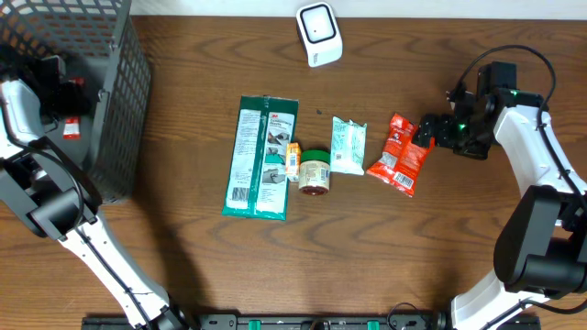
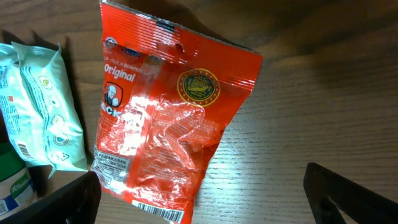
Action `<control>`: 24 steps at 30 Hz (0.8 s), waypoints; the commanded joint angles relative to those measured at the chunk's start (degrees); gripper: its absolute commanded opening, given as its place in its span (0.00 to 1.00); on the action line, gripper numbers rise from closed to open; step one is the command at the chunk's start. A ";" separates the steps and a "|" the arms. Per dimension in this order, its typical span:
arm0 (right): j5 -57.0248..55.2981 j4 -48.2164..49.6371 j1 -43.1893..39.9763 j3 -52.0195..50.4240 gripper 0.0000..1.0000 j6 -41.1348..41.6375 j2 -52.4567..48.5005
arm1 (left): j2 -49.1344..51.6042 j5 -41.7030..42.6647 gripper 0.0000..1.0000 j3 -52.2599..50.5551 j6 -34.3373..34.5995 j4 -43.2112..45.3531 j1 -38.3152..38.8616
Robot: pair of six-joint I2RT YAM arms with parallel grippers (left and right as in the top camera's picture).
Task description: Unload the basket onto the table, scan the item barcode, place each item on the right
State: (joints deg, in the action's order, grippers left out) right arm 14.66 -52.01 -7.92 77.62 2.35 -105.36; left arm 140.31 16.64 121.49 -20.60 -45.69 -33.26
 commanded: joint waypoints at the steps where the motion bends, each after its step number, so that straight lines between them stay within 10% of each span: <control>1: -0.02 -0.09 -0.13 0.52 0.99 -0.24 0.46 | 2.64 0.76 0.29 -1.31 0.35 -1.38 0.35; 6: -0.02 -0.09 -0.13 0.52 0.99 -0.24 0.46 | 1.64 0.74 0.08 -1.03 0.39 -3.15 0.33; 24: -0.02 -0.07 -0.13 0.52 0.99 -0.24 0.46 | -35.95 0.50 0.07 -0.57 17.11 -6.51 0.63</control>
State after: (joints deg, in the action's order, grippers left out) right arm 14.66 -52.01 -7.92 77.62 2.35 -105.36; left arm 110.48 17.26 120.36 -10.00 -49.84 -33.10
